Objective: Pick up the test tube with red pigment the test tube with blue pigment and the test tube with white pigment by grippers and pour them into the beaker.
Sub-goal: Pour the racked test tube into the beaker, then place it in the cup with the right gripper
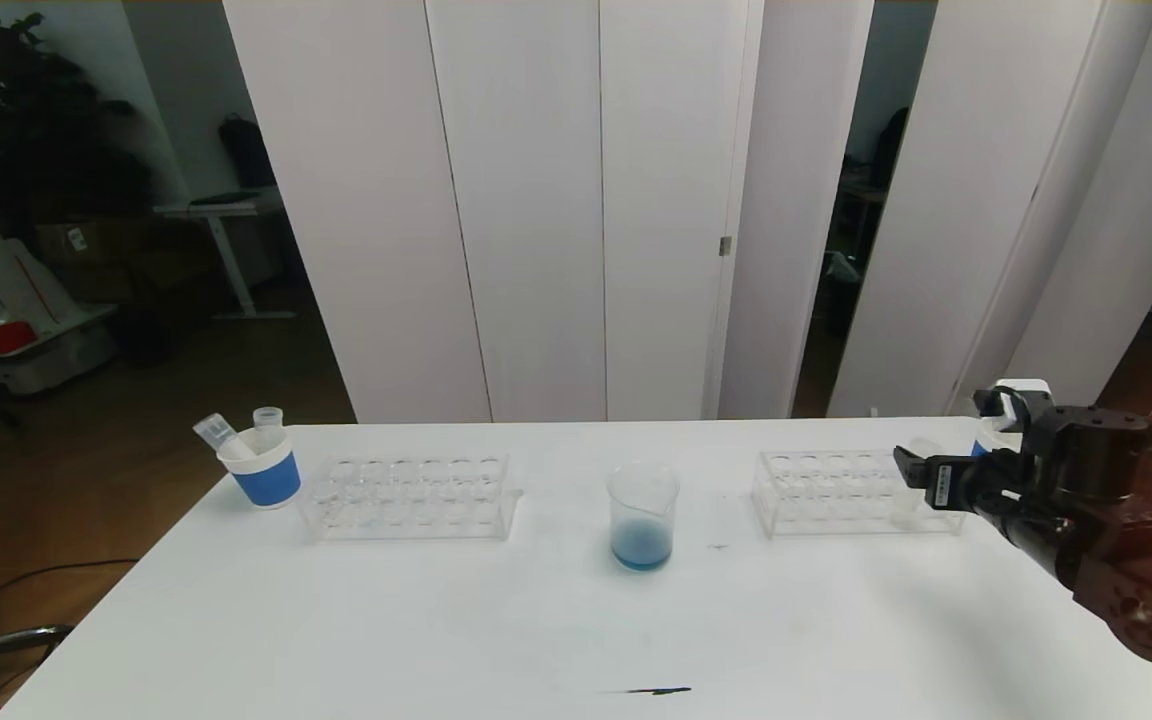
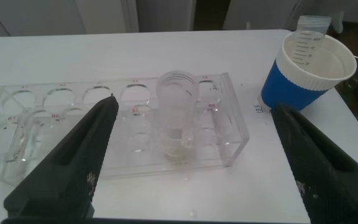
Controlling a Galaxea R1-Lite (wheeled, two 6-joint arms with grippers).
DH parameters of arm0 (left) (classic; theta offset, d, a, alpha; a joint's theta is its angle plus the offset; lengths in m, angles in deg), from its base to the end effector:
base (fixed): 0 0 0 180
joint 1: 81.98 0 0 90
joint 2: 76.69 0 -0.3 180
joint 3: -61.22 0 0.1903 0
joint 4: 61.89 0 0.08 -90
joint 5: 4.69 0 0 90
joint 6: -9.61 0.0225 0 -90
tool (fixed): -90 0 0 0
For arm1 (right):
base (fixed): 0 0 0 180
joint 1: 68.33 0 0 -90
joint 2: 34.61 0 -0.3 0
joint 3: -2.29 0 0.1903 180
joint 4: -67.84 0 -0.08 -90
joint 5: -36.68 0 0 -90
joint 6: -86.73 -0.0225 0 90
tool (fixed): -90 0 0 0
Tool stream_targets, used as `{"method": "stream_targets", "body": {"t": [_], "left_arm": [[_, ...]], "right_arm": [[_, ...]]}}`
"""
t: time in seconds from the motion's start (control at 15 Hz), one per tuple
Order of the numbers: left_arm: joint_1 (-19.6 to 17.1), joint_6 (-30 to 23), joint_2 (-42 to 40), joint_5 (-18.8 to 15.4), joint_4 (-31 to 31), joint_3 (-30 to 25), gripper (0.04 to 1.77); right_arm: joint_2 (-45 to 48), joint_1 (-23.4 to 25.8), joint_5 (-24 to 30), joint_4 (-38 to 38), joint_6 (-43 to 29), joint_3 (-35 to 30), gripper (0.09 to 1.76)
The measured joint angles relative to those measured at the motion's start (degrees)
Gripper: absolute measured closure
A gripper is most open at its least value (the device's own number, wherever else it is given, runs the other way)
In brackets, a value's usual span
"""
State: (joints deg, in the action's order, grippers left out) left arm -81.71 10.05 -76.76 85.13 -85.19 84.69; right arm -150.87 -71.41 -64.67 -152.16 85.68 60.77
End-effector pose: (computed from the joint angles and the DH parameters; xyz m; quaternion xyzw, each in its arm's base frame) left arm -0.0230 0.0000 0.0761 0.0038 -0.0021 -0.0039 1.0000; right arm 0.3311 0.0134 0.0769 -0.0104 0.1527 -0.0726 0.9856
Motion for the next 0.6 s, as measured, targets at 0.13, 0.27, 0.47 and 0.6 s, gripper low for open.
{"method": "stream_targets", "body": {"t": [0.13,0.27,0.47,0.6], "left_arm": [[0.0,0.0,0.0,0.0,0.0,0.0,0.07],[0.0,0.0,0.0,0.0,0.0,0.0,0.07],[0.0,0.0,0.0,0.0,0.0,0.0,0.07],[0.0,0.0,0.0,0.0,0.0,0.0,0.07]], "right_arm": [[-2.3,-0.1,0.0,0.0,0.2,2.0,0.1],[-4.3,0.0,0.0,0.0,0.7,3.4,0.1],[-6.8,0.1,0.0,0.0,1.8,5.2,0.1],[-8.1,0.3,0.0,0.0,2.3,6.2,0.1]]}}
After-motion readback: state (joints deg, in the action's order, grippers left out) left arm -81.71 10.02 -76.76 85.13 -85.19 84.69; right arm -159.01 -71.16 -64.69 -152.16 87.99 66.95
